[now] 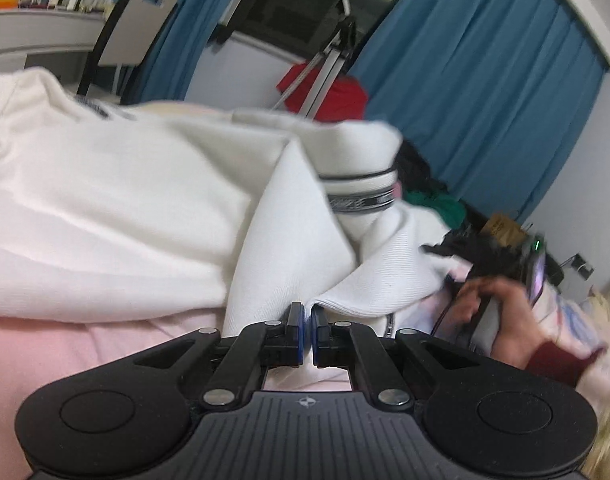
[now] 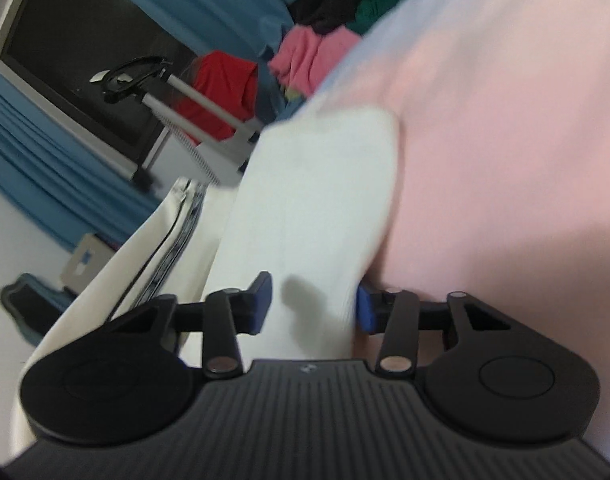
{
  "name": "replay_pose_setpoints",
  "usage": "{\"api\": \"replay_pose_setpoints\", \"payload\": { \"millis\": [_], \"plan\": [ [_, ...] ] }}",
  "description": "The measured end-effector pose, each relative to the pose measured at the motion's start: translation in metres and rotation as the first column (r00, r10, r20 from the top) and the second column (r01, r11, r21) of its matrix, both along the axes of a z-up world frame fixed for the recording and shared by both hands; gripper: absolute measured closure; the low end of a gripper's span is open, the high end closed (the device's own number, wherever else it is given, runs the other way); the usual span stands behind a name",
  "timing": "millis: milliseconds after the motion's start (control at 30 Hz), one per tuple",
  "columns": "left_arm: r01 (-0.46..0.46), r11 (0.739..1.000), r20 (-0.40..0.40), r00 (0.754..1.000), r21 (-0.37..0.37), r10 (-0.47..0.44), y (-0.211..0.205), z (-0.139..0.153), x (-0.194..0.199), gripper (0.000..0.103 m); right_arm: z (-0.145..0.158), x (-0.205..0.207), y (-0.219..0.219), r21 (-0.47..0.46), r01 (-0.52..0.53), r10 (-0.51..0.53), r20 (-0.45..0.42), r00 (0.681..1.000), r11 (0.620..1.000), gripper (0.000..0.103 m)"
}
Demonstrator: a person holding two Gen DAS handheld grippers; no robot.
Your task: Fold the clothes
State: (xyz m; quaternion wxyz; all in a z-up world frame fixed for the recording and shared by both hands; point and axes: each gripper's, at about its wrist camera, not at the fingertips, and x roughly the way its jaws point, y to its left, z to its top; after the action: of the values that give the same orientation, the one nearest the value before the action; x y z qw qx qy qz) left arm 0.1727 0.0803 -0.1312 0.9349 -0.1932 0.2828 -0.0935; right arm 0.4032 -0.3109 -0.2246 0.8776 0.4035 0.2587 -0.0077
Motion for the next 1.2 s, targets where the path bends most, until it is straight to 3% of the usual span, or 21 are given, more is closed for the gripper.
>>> {"api": "replay_pose_setpoints", "payload": {
  "millis": [33, 100, 167, 300, 467, 600, 700, 767, 833, 933, 1000, 1133, 1200],
  "plan": [
    [0.003, 1.0, -0.014, 1.0, 0.005, -0.003, 0.001, -0.005, 0.005, 0.099, 0.001, 0.008, 0.0, -0.024, 0.016, -0.016, -0.009, 1.0, 1.0, 0.081],
    [0.014, 1.0, -0.024, 1.0, -0.017, -0.014, 0.002, -0.012, 0.011, 0.099, 0.007, 0.019, -0.001, -0.076, 0.04, -0.042, -0.018, 0.999, 0.996, 0.088],
    [0.031, 0.999, -0.02, 0.999, -0.025, -0.031, 0.002, -0.014, 0.014, 0.1, 0.017, 0.019, -0.001, -0.137, 0.049, -0.049, 0.001, 0.999, 0.989, 0.091],
    [0.057, 0.998, 0.023, 0.998, -0.016, -0.057, -0.001, -0.007, 0.008, 0.1, 0.048, -0.008, -0.018, -0.17, 0.098, -0.088, 0.064, 0.994, 0.98, 0.095],
    [0.13, 0.991, 0.115, 0.985, -0.023, -0.126, -0.005, 0.014, -0.013, 0.1, 0.082, -0.077, -0.062, -0.154, 0.203, -0.183, 0.137, 0.974, 0.967, 0.096],
    [0.275, 0.96, 0.183, 0.947, -0.047, -0.262, -0.017, 0.033, -0.038, 0.1, 0.093, -0.162, -0.101, -0.185, 0.427, -0.405, 0.146, 0.903, 0.885, 0.096],
    [0.364, 0.93, 0.179, 0.914, 0.037, -0.365, -0.042, 0.037, -0.061, 0.1, 0.079, -0.225, -0.128, -0.165, 0.554, -0.554, 0.045, 0.831, 0.816, 0.095],
    [0.397, 0.913, 0.148, 0.901, 0.098, -0.408, -0.059, 0.034, -0.073, 0.1, 0.056, -0.254, -0.15, -0.108, 0.582, -0.592, -0.099, 0.8, 0.806, 0.095],
    [0.399, 0.904, 0.101, 0.904, 0.155, -0.416, -0.071, 0.025, -0.081, 0.1, 0.032, -0.276, -0.173, 0.022, 0.6, -0.578, -0.24, 0.78, 0.8, 0.095],
    [0.386, 0.902, 0.051, 0.914, 0.192, -0.402, -0.078, 0.015, -0.08, 0.1, 0.007, -0.296, -0.193, 0.159, 0.586, -0.523, -0.31, 0.794, 0.795, 0.095],
    [0.382, 0.908, 0.033, 0.919, 0.172, -0.393, -0.081, 0.012, -0.076, 0.1, 0.004, -0.297, -0.199, 0.165, 0.559, -0.492, -0.319, 0.81, 0.813, 0.095],
    [0.384, 0.916, 0.031, 0.92, 0.117, -0.39, -0.073, 0.021, -0.065, 0.099, 0.029, -0.287, -0.193, 0.091, 0.525, -0.507, -0.169, 0.846, 0.846, 0.096],
    [0.4, 0.911, 0.054, 0.912, 0.102, -0.407, -0.073, 0.026, -0.069, 0.098, 0.044, -0.292, -0.191, 0.038, 0.549, -0.545, -0.081, 0.835, 0.835, 0.096]
  ]
}}
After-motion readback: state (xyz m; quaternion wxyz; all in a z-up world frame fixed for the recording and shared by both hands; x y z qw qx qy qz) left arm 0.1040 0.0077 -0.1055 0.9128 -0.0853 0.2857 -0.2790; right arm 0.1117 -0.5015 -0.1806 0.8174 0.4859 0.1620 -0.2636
